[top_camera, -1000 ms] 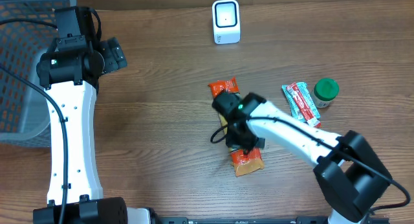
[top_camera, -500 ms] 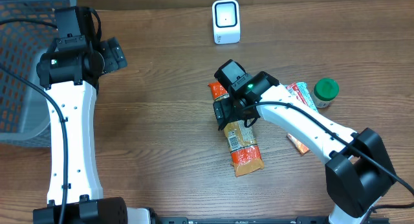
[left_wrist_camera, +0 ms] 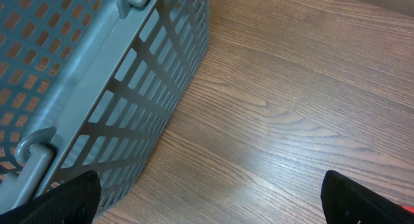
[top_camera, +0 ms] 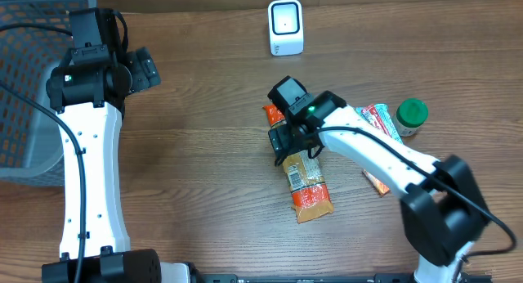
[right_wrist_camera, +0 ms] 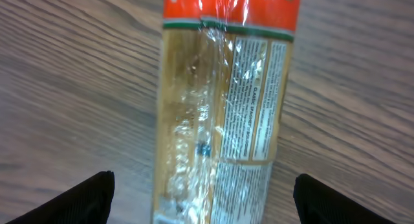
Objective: Scan the item barcode
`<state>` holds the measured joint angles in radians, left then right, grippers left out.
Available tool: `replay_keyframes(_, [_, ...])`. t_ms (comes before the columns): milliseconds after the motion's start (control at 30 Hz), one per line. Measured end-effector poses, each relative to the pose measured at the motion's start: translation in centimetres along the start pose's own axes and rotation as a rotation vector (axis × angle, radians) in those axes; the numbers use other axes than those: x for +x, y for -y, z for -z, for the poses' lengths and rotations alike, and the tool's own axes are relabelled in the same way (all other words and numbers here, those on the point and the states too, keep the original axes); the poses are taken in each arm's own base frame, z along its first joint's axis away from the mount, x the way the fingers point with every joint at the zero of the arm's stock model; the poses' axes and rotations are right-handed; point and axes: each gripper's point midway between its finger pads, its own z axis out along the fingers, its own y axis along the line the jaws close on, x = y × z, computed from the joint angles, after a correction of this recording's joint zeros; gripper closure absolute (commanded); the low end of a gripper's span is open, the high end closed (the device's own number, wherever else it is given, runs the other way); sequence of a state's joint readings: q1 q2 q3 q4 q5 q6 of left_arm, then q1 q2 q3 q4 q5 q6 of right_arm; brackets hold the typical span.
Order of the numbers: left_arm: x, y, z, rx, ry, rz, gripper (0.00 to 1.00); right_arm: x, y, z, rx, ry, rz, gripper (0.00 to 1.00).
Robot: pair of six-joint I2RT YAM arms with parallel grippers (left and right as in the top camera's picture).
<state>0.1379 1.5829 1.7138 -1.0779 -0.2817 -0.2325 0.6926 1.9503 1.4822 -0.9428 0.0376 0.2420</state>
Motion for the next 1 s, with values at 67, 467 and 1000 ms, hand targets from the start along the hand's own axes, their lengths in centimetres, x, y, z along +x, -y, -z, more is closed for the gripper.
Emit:
replay_keyframes(67, [0.0, 0.0, 0.0, 0.000, 0.000, 0.000, 0.00, 0.7, 0.2, -1.8, 0.017, -0.045, 0.002, 0.10])
replay_keyframes(467, [0.0, 0.0, 0.0, 0.000, 0.000, 0.000, 0.00, 1.9, 0.5, -5.0, 0.039, -0.125, 0.013, 0.48])
replay_keyframes(1000, [0.0, 0.0, 0.0, 0.000, 0.000, 0.000, 0.00, 2.1, 0.0, -4.3, 0.033, -0.127, 0.197, 0.63])
